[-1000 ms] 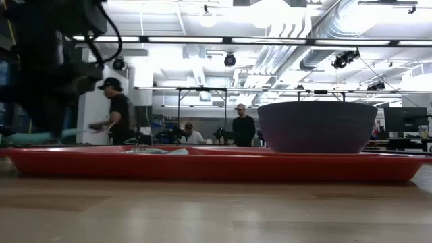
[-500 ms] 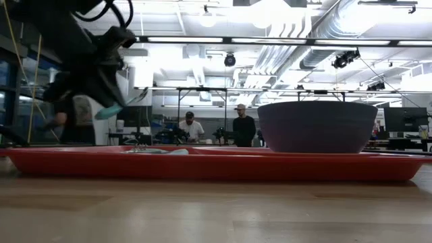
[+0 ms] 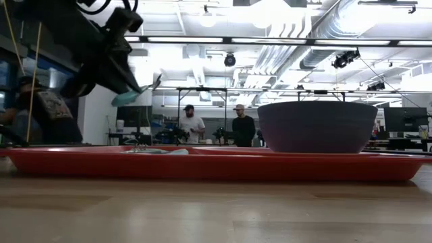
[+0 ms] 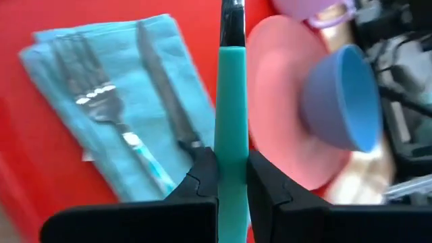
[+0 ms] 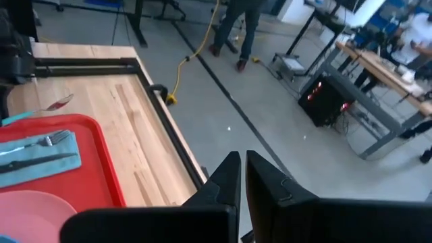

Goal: Set up tray
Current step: Put the green spoon on the blue napkin to the middle of the blue fork and black knife

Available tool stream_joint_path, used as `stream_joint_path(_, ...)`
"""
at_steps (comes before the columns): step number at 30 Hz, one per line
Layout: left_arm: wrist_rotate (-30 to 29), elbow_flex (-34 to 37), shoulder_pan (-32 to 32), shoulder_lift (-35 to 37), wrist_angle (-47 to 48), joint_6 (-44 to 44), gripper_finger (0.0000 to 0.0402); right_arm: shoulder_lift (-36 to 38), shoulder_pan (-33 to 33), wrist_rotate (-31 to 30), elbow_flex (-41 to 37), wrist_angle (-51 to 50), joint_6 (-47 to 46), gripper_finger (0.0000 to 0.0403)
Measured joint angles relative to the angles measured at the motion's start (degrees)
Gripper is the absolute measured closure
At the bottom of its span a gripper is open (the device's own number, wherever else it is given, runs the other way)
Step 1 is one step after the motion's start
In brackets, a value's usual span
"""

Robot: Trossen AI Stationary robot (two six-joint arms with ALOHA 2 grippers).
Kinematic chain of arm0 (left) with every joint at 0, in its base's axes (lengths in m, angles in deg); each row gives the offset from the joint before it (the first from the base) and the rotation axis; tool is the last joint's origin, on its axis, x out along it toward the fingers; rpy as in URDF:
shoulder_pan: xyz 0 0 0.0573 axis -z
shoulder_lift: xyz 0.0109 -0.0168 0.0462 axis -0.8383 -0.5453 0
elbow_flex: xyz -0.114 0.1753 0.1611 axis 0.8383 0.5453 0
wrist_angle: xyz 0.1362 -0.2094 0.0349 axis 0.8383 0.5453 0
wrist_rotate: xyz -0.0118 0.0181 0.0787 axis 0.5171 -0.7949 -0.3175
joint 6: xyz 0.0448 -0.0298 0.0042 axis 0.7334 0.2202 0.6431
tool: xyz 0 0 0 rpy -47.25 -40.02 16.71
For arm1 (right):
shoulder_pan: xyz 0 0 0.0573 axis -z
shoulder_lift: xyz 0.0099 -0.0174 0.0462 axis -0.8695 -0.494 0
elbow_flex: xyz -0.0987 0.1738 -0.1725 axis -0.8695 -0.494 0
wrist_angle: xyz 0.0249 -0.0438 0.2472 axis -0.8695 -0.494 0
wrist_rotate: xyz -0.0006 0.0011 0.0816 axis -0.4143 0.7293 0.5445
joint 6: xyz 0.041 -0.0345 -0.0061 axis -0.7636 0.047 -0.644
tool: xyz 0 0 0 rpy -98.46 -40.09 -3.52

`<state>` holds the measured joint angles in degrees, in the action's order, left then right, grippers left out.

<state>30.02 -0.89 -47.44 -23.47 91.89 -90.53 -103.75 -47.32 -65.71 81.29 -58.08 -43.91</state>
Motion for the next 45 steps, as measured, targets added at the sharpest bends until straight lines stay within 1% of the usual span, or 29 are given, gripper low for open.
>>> stream_joint_path(6,-0.24,-0.64,0.02,0.00,-5.51,-5.79,0.0341,4.12,0.00,0.93,0.00,-1.33,5.21,0.0403)
stream_joint_path(9,-0.20,-5.35,0.02,0.00,-1.71,-6.21,0.0341,6.01,0.00,1.33,0.00,-3.97,6.99,0.0403)
stream_joint_path(12,-0.23,-12.73,0.02,0.00,8.27,-6.22,0.0341,7.97,0.00,1.89,0.00,-6.35,8.77,0.0403)
stream_joint_path(15,-0.24,-22.50,0.02,-0.30,23.14,-6.25,0.0341,9.91,0.00,4.76,0.00,-7.13,10.41,0.0403)
stream_joint_path(17,-0.08,-29.65,0.02,-1.81,33.57,-6.92,0.0341,11.09,0.00,7.16,0.00,-7.42,11.13,0.0403)
stream_joint_path(20,0.77,-39.44,0.00,-5.59,48.33,-8.99,0.0341,12.43,0.00,9.57,0.02,-7.43,11.18,0.0403)
stream_joint_path(22,3.25,-44.50,-0.11,-8.95,55.05,-9.96,0.0341,13.00,0.00,9.85,0.02,-7.48,11.18,0.0403)
stream_joint_path(24,6.11,-47.85,-0.14,-13.00,60.88,-10.85,0.0341,13.35,0.00,9.80,0.02,-7.56,11.30,0.0403)
stream_joint_path(26,7.50,-49.87,-0.13,-16.95,61.62,-11.92,0.0341,13.40,0.00,9.91,0.02,-7.73,11.93,0.0403)
stream_joint_path(28,7.87,-50.42,-0.11,-20.28,61.19,-12.06,0.0342,13.43,0.00,10.00,0.02,-7.72,12.62,0.0403)
stream_joint_path(34,7.37,-50.66,-0.13,-29.62,52.47,-14.06,0.0342,13.41,0.00,11.35,0.02,-7.56,13.54,0.0403)
stream_joint_path(37,7.39,-50.66,-0.11,-33.79,50.86,-15.31,0.0342,13.45,0.00,12.25,0.02,-7.54,13.49,0.0403)
stream_joint_path(41,7.31,-50.66,-0.13,-37.78,50.14,-17.89,0.0342,13.52,0.00,12.87,0.02,-7.67,13.28,0.0403)
stream_joint_path(45,6.06,-50.73,-0.13,-39.89,49.33,-19.50,0.0342,13.52,0.00,13.24,0.02,-7.89,13.24,0.0403)
